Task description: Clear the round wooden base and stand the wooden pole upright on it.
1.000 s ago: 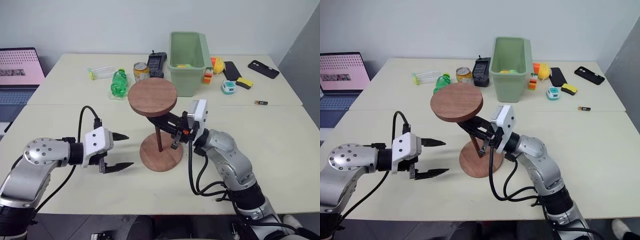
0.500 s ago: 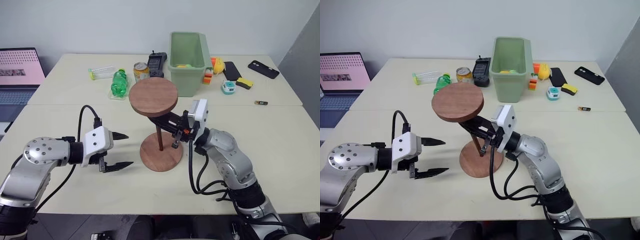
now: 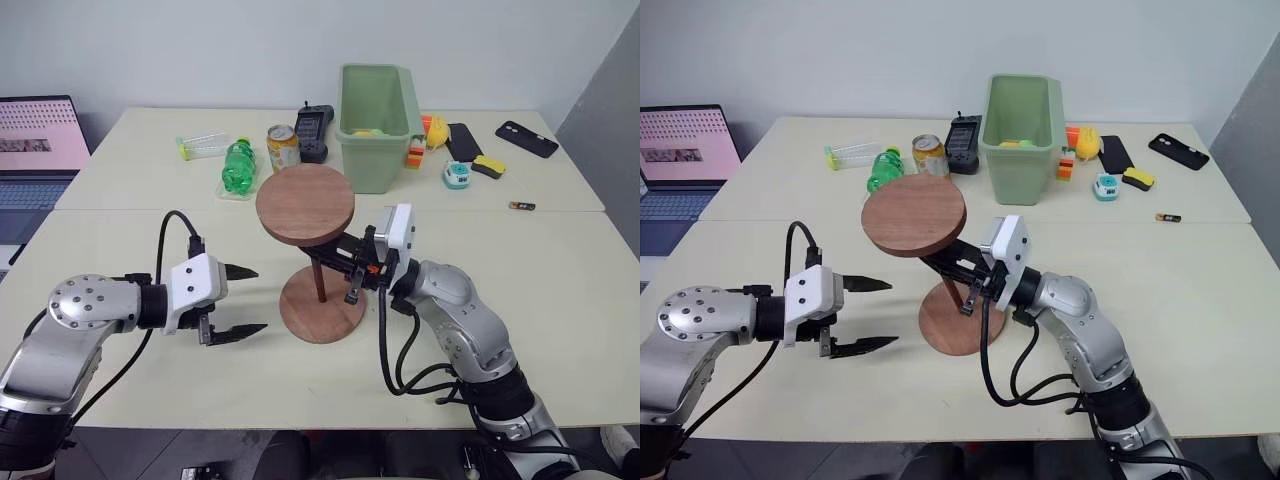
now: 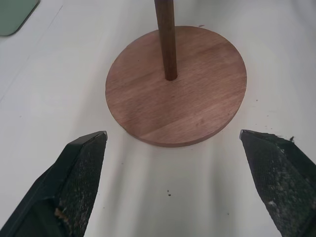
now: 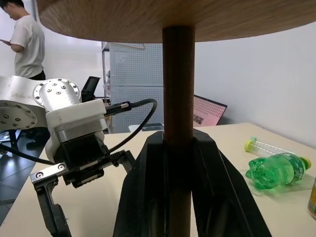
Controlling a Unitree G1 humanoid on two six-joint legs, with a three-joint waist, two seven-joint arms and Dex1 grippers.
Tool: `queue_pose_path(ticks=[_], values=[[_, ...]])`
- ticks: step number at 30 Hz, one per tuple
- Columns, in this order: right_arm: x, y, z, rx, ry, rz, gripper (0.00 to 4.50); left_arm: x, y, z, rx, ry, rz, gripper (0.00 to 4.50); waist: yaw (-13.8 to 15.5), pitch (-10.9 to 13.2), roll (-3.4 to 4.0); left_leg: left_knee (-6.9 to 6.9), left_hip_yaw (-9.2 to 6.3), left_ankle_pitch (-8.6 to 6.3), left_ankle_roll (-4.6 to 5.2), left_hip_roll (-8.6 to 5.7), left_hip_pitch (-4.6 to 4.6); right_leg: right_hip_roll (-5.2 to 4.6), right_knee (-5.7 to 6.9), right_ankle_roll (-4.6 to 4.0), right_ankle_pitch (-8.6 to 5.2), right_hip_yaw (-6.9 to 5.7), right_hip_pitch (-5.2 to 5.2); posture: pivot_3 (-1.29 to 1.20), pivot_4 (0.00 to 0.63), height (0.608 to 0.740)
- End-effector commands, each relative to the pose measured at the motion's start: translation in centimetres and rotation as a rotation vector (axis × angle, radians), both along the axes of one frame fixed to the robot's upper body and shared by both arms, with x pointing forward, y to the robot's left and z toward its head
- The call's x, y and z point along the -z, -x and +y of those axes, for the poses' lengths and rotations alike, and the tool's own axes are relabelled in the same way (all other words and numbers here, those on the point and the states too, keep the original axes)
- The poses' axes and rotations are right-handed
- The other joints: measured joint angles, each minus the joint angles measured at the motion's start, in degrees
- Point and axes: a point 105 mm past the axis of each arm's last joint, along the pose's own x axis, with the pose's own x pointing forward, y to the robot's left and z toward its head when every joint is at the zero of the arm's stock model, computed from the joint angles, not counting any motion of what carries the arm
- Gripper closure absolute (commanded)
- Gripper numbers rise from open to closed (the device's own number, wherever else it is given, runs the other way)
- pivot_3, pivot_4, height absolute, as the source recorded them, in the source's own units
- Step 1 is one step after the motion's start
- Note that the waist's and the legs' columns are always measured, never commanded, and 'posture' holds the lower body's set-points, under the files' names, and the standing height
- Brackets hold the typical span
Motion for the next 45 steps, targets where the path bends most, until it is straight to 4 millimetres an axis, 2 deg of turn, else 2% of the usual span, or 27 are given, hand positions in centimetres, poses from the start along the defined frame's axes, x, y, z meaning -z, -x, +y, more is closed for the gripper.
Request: queue_pose_path(ticks=[1,4,9,11,20,35,37,38,39,40,45], values=[[3.2,-0.7,0.5,0.013,0.104,0.091,4.27,-0.4,0.0,-0.1,0.012,-0.001,-0.026,0.0,0.0,-0.02,-0.01,0.0,0.0,0.0,0.0,0.0,0.0,0.0,0.0,0.0,0.0,0.0,0.0,0.0,0.15,0.74],[4.1,-1.4,0.5,0.047,0.131,0.123,4.27,-0.4,0.0,0.0,0.011,0.0,-0.024,0.0,0.0,-0.07,-0.01,0.0,0.01,0.0,0.0,0.0,0.05,0.0,0.0,0.0,0.0,0.01,0.04,0.0,0.15,0.74],[6.0,-3.1,-0.6,0.116,0.152,0.208,4.27,-0.3,0.1,0.1,0.001,0.008,-0.019,0.0,0.06,-0.11,-0.01,-0.07,0.03,-0.01,0.01,0.0,0.51,0.0,-0.03,0.0,0.0,0.03,0.48,0.0,0.15,0.74],[6.7,-3.1,-0.9,0.122,0.17,0.219,4.27,-0.3,0.1,0.1,-0.001,0.01,-0.019,0.0,0.12,-0.2,0.01,-0.17,0.0,-0.02,0.02,0.0,0.93,0.01,-0.18,0.0,-0.02,0.0,0.94,0.0,0.15,0.74],[8.4,-2.7,-2.1,0.126,0.224,0.23,4.27,-0.4,0.0,0.1,-0.006,0.015,-0.021,0.0,0.75,-0.86,-0.02,-0.15,0.0,-0.02,0.02,-0.04,0.98,0.02,-0.16,0.0,-0.02,0.01,0.99,0.0,0.15,0.74],[7.9,-2.1,-1.2,0.083,0.242,0.228,4.27,-0.4,-0.2,-0.1,-0.001,0.025,-0.025,0.0,1.34,-1.07,-0.02,-0.16,0.01,-0.02,0.03,-0.05,1.11,0.02,-0.23,0.0,-0.02,0.03,1.12,0.0,0.15,0.74],[7.7,-2.1,-1.3,0.088,0.23,0.228,3.56,-0.4,-0.2,-0.2,0.001,0.025,-0.026,0.0,1.34,-1.08,-0.02,-0.17,0.01,-0.02,0.03,-0.05,1.12,0.02,-0.24,0.0,-0.02,0.03,1.12,0.0,0.15,0.74],[7.6,-2.1,-1.4,0.089,0.228,0.228,3.47,-0.4,-0.2,-0.2,0.001,0.026,-0.026,0.0,1.45,-1.01,-0.15,-0.17,0.01,-0.02,0.03,-0.05,1.11,0.02,-0.24,0.0,-0.02,0.03,1.12,0.0,0.15,0.74],[7.5,-2.0,-1.4,0.087,0.227,0.227,3.07,-0.4,-0.2,-0.2,0.002,0.026,-0.026,0.0,1.48,-0.95,-0.18,-0.17,-0.1,-0.02,0.02,-0.04,0.98,0.02,-0.35,-0.01,-0.02,0.01,1.1,0.0,0.15,0.74],[7.5,-2.0,-1.4,0.086,0.229,0.227,2.91,-0.4,-0.2,-0.2,0.002,0.026,-0.026,0.0,1.5,-0.65,-0.16,-0.16,-0.13,-0.02,0.02,-0.04,0.93,0.02,-0.36,-0.01,-0.02,0.01,1.08,0.0,0.15,0.74],[7.3,-1.7,-1.4,0.069,0.24,0.213,1.65,-0.5,-0.2,-0.3,0.007,0.03,-0.029,0.0,0.64,-0.27,-0.04,-0.15,0.06,-0.01,0.01,0.03,0.11,0.01,-0.18,-0.01,-0.01,0.07,0.06,0.0,0.15,0.74]])
